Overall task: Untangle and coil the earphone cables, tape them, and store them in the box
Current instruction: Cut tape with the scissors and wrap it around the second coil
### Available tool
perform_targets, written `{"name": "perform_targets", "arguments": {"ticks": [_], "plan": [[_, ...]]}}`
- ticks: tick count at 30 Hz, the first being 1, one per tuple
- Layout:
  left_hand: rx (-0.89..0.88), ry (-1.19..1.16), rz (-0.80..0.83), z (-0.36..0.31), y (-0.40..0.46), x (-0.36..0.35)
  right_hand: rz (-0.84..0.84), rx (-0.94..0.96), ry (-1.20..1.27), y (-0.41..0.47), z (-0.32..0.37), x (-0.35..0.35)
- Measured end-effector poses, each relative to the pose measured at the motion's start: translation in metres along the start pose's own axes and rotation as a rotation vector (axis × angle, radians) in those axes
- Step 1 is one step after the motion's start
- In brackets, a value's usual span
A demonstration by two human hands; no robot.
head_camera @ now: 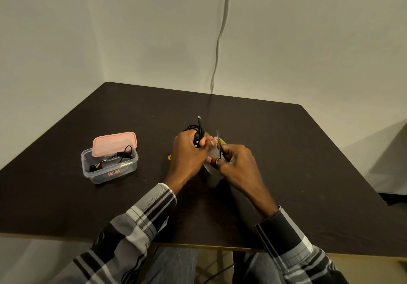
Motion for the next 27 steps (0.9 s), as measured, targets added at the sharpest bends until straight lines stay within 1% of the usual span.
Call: {"name": "perform_targets", "arguments": {"ticks": [7,11,15,18,27], "plan": [[-0.024,0.047,-0.008,0.003,-0.003,-0.002,0.009,0.012,-0.030,0.002,0.000,-0.003],[-0.082,0.109,0.000,-0.001,-0.007,-0.005,-0.018,-0.002,-0.031,0.006,-0.001,0.001],[-0.009,0.030,0.072,0.001,0.001,-0.003,0.006,-0.015,-0.017,0.005,-0.003,0.001],[-0.026,0.014,0.071,0.002,0.005,-0.004,-0.008,-0.033,0.009,0.006,-0.005,0.002],[-0.102,0.077,0.079,-0.003,0.004,-0.001,0.010,-0.039,-0.013,0.005,-0.003,0.002]]}}
Point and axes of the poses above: each hand's wrist, its own y-axis towards the middle knuckle, its own x-axis out of the back of the hand, z = x × y, the point moved 4 cm from there along y, towards the middle knuckle, and after that the axes turned 15 degrees about -z, right-handed, at the moved point
